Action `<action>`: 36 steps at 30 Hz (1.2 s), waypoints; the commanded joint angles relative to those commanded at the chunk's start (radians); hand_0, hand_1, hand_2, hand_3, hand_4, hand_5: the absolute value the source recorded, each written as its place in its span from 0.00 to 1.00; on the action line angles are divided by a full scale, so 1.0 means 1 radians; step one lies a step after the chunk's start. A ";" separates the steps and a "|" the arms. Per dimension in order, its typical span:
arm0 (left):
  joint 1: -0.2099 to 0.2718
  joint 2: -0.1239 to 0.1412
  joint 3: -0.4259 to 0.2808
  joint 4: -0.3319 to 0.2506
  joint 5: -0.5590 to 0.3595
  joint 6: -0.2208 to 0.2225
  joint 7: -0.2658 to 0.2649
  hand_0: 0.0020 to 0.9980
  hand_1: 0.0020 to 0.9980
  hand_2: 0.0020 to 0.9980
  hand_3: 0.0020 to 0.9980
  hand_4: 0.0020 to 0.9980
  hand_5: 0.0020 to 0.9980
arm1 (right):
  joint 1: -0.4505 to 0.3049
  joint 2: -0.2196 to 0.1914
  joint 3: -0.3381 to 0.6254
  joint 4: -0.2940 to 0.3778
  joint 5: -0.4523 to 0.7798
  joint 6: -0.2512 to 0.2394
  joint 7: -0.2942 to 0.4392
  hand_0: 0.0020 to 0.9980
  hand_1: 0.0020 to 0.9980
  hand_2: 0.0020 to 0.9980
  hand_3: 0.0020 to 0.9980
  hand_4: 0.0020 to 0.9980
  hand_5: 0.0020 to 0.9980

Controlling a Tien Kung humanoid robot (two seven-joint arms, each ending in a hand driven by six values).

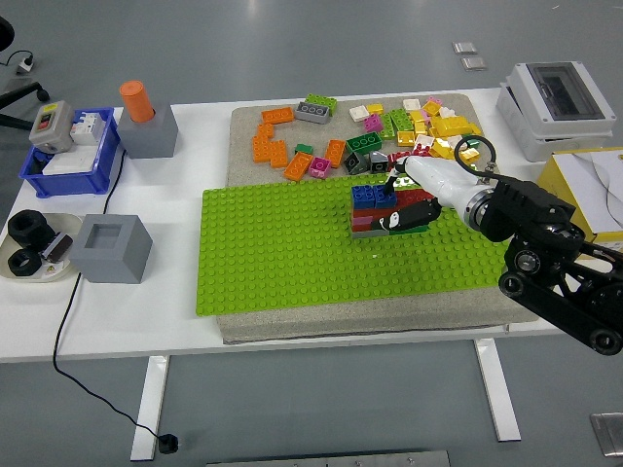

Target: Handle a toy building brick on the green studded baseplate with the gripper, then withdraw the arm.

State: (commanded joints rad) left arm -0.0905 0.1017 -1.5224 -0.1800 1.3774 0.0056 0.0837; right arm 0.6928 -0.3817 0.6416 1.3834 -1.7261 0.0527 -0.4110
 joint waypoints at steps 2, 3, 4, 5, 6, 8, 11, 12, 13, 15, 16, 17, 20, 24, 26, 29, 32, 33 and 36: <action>0.000 0.000 0.000 0.000 0.000 0.000 0.000 0.63 0.59 0.55 0.58 0.60 0.24 | 0.001 0.002 0.001 -0.004 0.002 0.000 0.001 0.91 0.89 0.92 0.59 0.93 0.48; 0.000 0.001 0.000 0.000 0.001 0.000 0.000 0.63 0.59 0.55 0.58 0.60 0.24 | 0.002 0.003 0.002 -0.005 0.002 -0.001 0.001 0.91 0.89 0.92 0.59 0.93 0.48; 0.000 0.001 0.000 0.000 0.001 0.000 0.000 0.63 0.59 0.55 0.58 0.60 0.24 | 0.003 0.004 0.003 -0.007 0.003 -0.001 0.002 0.91 0.89 0.92 0.59 0.93 0.48; -0.001 0.001 0.000 0.000 0.002 0.000 0.000 0.63 0.59 0.55 0.58 0.60 0.24 | 0.004 0.006 0.004 -0.009 0.004 -0.001 0.002 0.91 0.89 0.92 0.59 0.93 0.48; -0.001 0.001 0.000 0.000 0.002 0.000 0.000 0.63 0.59 0.55 0.58 0.60 0.24 | 0.004 0.007 0.005 -0.011 0.005 -0.001 0.002 0.91 0.89 0.92 0.59 0.93 0.48; -0.001 0.002 0.001 0.000 0.002 0.000 0.000 0.63 0.59 0.55 0.58 0.60 0.24 | 0.006 0.009 0.007 -0.015 0.006 -0.001 0.003 0.91 0.89 0.92 0.59 0.93 0.48; -0.002 0.002 0.002 0.000 0.001 -0.001 0.000 0.63 0.59 0.55 0.58 0.60 0.24 | 0.008 0.013 0.009 -0.022 0.007 -0.002 0.004 0.91 0.89 0.92 0.59 0.93 0.48; -0.002 0.002 0.002 0.000 0.002 -0.001 0.000 0.63 0.59 0.55 0.58 0.60 0.24 | 0.008 0.014 0.009 -0.024 0.007 -0.002 0.004 0.91 0.89 0.92 0.59 0.93 0.48; -0.002 0.002 0.002 0.000 0.002 -0.001 0.000 0.63 0.59 0.55 0.58 0.60 0.24 | 0.009 0.015 0.009 -0.026 0.007 -0.002 0.004 0.91 0.89 0.92 0.59 0.93 0.48; -0.002 0.002 0.002 0.000 0.002 -0.001 0.000 0.63 0.59 0.55 0.58 0.60 0.24 | 0.010 0.017 0.009 -0.030 0.007 -0.002 0.005 0.91 0.89 0.92 0.59 0.93 0.48; -0.003 0.002 0.002 0.000 0.002 -0.001 0.000 0.63 0.59 0.55 0.58 0.60 0.24 | 0.010 0.018 0.008 -0.032 0.007 -0.002 0.005 0.91 0.89 0.92 0.59 0.93 0.48; -0.003 0.002 0.002 0.000 0.001 -0.001 0.000 0.63 0.59 0.55 0.58 0.60 0.24 | 0.010 0.018 0.008 -0.033 0.008 -0.002 0.005 0.91 0.89 0.92 0.59 0.93 0.48; -0.004 0.002 0.002 0.000 0.001 -0.001 0.000 0.63 0.59 0.55 0.58 0.60 0.24 | 0.011 0.021 0.004 -0.037 0.009 -0.003 0.006 0.91 0.89 0.92 0.59 0.93 0.48; -0.004 0.002 0.002 0.000 0.001 0.000 -0.001 0.63 0.59 0.55 0.58 0.60 0.24 | 0.011 0.022 0.001 -0.040 0.010 -0.003 0.006 0.91 0.89 0.92 0.59 0.93 0.48; -0.005 0.002 0.002 0.000 0.001 0.000 -0.001 0.63 0.59 0.55 0.58 0.60 0.24 | 0.011 0.023 -0.001 -0.041 0.010 -0.003 0.006 0.91 0.89 0.92 0.59 0.93 0.48; -0.005 0.002 0.003 0.000 0.000 0.000 -0.001 0.63 0.59 0.55 0.58 0.60 0.24 | 0.011 0.024 -0.002 -0.042 0.010 -0.003 0.006 0.91 0.89 0.92 0.58 0.93 0.48; -0.005 0.002 0.003 0.000 0.000 0.000 -0.001 0.63 0.59 0.55 0.58 0.60 0.24 | 0.010 0.025 -0.003 -0.043 0.009 -0.003 0.006 0.91 0.89 0.92 0.58 0.93 0.48; -0.005 0.002 0.003 0.000 0.000 0.000 -0.002 0.63 0.59 0.55 0.58 0.60 0.24 | 0.010 0.025 -0.004 -0.043 0.009 -0.003 0.006 0.91 0.89 0.92 0.58 0.93 0.48; -0.006 0.002 0.003 0.000 0.000 0.000 -0.002 0.63 0.59 0.55 0.58 0.60 0.24 | 0.009 0.027 -0.005 -0.045 0.009 -0.003 0.006 0.91 0.89 0.92 0.58 0.93 0.48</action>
State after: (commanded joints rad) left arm -0.0963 0.1033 -1.5192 -0.1800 1.3770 0.0053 0.0819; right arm 0.7022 -0.3551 0.6367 1.3382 -1.7170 0.0493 -0.4045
